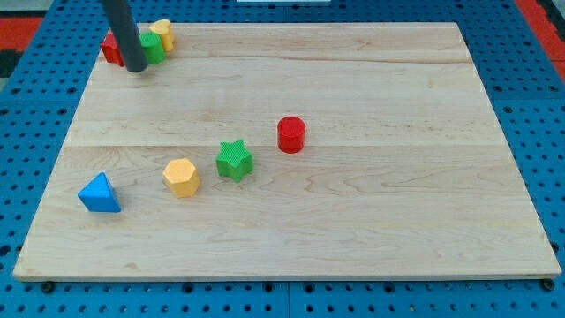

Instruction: Point your arm right to the red circle

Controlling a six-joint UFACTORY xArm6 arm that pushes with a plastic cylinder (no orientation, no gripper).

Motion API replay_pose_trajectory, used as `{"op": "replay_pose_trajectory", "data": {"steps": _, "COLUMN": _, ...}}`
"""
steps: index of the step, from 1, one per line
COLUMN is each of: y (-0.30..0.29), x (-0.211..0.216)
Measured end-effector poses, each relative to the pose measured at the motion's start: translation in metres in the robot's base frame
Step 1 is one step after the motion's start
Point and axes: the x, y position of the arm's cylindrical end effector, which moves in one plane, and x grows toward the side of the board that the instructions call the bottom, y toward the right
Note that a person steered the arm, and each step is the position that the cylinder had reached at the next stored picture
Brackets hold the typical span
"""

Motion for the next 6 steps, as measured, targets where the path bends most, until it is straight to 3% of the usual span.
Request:
{"op": "replay_pose_trajectory", "data": {"steps": 2, "y": 0.166, "x": 0.014}}
{"op": "replay_pose_trajectory", "data": {"steps": 3, "y": 0.258, "x": 0.062}}
{"op": "replay_pose_trajectory", "data": {"steps": 4, "y": 0.306, "x": 0.109}}
{"op": "replay_pose_trajectory", "data": {"steps": 6, "y": 0.266, "x": 0.140}}
